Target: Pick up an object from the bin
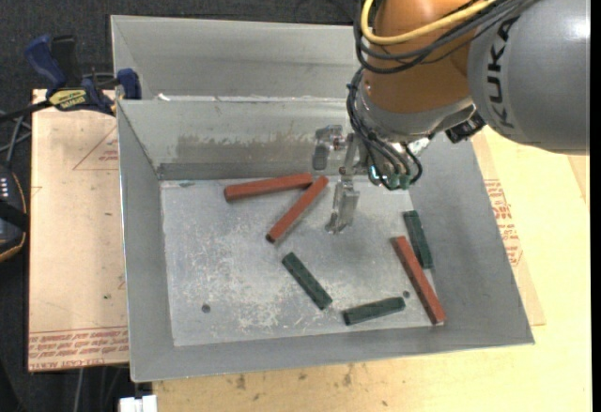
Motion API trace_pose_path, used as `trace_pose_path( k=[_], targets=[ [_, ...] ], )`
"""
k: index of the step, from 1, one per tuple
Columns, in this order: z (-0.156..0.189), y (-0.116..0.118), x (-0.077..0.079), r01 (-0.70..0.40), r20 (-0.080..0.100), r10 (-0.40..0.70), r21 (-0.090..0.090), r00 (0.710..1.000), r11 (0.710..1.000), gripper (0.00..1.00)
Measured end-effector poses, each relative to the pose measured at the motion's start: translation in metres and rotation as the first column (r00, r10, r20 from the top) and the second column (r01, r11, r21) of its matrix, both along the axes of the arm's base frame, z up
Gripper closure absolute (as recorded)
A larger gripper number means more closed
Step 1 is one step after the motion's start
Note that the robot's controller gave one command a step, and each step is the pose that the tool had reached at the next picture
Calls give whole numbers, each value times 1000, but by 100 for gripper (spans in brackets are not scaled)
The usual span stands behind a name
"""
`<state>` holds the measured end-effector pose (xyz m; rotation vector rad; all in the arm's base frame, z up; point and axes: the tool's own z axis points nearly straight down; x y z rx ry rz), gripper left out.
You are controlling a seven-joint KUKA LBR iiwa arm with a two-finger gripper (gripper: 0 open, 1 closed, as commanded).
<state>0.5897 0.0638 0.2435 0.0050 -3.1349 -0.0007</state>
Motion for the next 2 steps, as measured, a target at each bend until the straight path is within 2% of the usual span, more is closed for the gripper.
trace_pose_path(
  k=[2],
  targets=[
    [0, 2, 6, -4, 13, 4, 1, 1000, 1000, 0]
  ],
)
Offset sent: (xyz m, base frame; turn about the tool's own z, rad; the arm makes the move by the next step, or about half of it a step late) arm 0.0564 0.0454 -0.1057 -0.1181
